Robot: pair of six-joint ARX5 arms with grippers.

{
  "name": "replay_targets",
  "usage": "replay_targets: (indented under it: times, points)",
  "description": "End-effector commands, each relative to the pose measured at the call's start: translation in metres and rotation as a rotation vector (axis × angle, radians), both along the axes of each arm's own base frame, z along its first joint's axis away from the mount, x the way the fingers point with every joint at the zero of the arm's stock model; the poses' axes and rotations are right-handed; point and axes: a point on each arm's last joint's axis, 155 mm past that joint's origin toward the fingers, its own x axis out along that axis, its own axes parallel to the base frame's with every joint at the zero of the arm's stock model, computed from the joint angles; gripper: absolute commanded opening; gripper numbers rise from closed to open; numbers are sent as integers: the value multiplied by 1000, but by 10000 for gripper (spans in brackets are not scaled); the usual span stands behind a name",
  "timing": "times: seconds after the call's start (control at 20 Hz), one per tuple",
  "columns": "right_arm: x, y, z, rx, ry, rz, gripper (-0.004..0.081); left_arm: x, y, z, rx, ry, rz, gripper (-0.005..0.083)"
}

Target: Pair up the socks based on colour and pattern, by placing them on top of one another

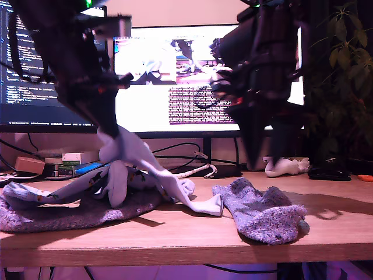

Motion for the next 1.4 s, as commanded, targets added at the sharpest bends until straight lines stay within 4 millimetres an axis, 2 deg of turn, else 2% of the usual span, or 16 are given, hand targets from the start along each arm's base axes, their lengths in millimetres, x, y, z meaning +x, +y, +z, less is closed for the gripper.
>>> replay_targets:
  times: [0.0, 0.15, 0.3, 0.4, 0.5, 0.7, 0.95, 1.05, 1.35]
  points:
    - [11, 1, -4, -6, -45, -2, -18, 1, 5, -16, 21, 34, 11, -24]
    - [29, -1, -4, 7, -102, -24, -11, 6, 12, -19, 25, 39, 33, -24]
    - [32, -10, -11, -3, -84, -45, -11, 11, 22, -22, 26, 45, 61, -24]
    - [41, -6, -9, 19, -114, -49, -11, 14, 27, -29, 15, 70, 71, -24]
    - [41, 10, -6, 101, -105, -36, -11, 5, 21, -44, -26, 152, 41, -24]
    - [27, 58, -3, 229, -84, 50, -11, -13, 28, -75, 22, 280, 46, -24]
    - [22, 118, -26, 305, -111, 131, -11, -19, 44, -83, 55, 329, 81, -24]
    - [23, 130, -35, 318, -116, 133, -11, -26, 50, -85, 64, 362, 100, -24]
    - [29, 149, -63, 342, -121, 137, -11, -35, 61, -90, 97, 407, 131, -24]
